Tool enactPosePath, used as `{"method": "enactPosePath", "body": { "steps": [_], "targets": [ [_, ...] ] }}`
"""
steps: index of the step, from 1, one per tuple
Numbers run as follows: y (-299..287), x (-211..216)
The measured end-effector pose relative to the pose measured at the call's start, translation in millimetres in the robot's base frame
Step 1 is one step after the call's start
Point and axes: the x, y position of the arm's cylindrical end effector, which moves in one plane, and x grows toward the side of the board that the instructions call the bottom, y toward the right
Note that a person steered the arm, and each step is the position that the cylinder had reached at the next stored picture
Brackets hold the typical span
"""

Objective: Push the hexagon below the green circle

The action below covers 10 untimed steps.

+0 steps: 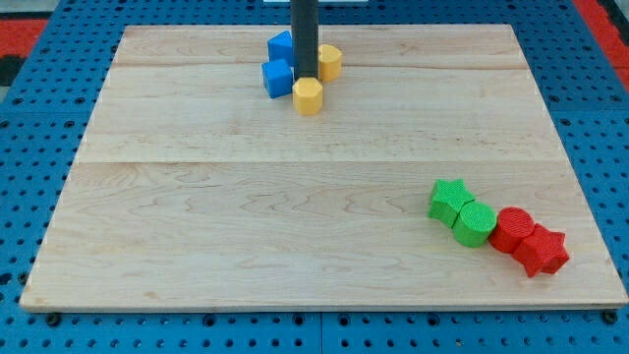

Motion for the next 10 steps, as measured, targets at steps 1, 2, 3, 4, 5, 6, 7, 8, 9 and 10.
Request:
{"method": "enactPosePath", "body": {
  "steps": [1, 2, 3, 4, 5, 6, 7, 8, 9, 10],
  "targets": [
    [81.9, 51.6],
    [103.4, 75.8],
    [100.0, 33.3],
    [47.0, 13.2],
    [7.4, 33.6],
    [-7.3, 74.7],
    [20.8, 135.0],
    [28.8, 148.4],
    [3.9, 127.7],
    [-10.6, 145.1]
  ]
}}
